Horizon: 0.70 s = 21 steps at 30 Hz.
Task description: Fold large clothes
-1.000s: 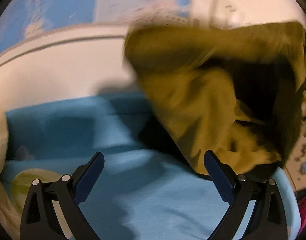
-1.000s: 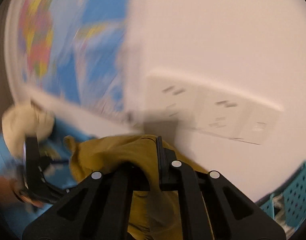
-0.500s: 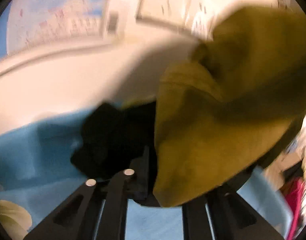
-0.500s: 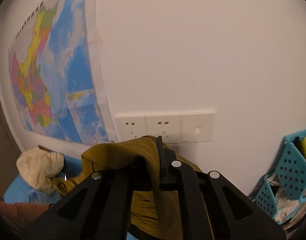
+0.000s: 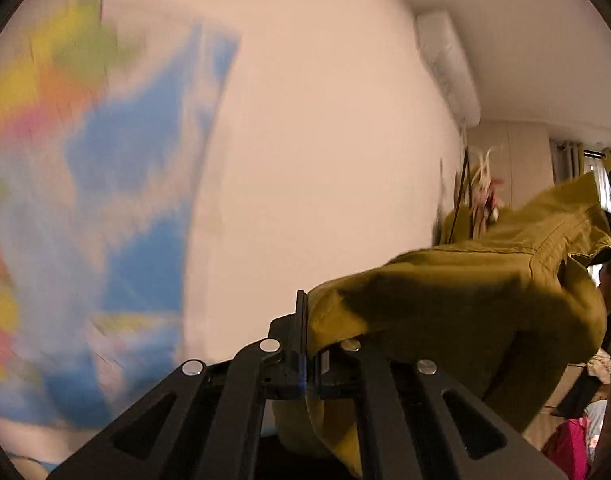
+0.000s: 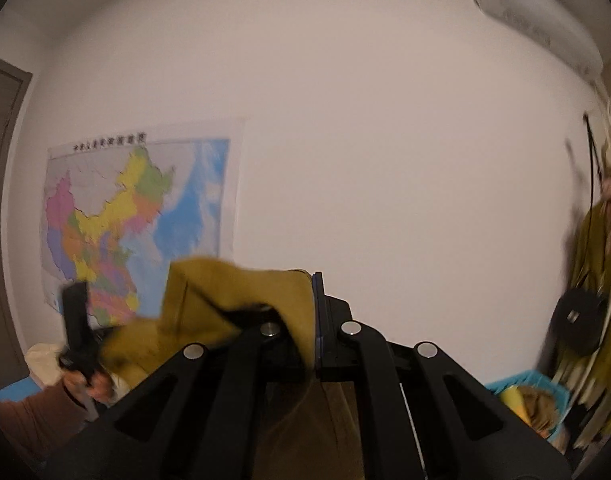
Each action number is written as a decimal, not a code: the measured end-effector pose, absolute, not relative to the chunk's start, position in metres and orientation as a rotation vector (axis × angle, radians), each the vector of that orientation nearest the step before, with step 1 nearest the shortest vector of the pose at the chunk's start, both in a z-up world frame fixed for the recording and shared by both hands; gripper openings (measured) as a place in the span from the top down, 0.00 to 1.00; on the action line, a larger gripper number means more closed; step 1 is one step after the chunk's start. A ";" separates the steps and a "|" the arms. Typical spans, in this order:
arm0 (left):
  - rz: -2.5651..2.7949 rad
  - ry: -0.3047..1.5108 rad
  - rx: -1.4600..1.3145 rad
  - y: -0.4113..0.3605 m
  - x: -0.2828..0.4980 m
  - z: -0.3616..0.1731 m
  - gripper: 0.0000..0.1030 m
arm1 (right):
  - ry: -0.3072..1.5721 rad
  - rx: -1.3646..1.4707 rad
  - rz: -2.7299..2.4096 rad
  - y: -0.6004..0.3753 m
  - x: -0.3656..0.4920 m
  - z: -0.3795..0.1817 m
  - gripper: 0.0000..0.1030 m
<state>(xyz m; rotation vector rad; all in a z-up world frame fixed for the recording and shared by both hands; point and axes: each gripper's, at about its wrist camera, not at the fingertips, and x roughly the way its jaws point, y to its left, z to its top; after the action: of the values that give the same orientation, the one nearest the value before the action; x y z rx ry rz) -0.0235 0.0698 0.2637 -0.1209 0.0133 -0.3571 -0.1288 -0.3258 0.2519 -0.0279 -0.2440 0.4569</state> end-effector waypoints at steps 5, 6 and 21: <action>-0.213 -0.072 -0.042 0.086 -0.135 0.297 0.99 | -0.258 -0.034 0.577 -0.312 -0.182 0.252 0.98; -0.173 -0.081 -0.018 0.094 -0.159 0.300 0.99 | -0.251 -0.029 0.625 -0.307 -0.192 0.248 0.98; 0.333 0.206 0.159 0.181 -0.206 0.275 0.99 | 0.055 0.074 1.055 -0.165 -0.115 0.189 0.97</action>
<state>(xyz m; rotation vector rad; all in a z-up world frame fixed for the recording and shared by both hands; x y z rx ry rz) -0.2060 0.1807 0.2749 0.1587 0.2056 0.3334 -0.1148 -0.1651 0.1887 0.0745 0.0554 1.0548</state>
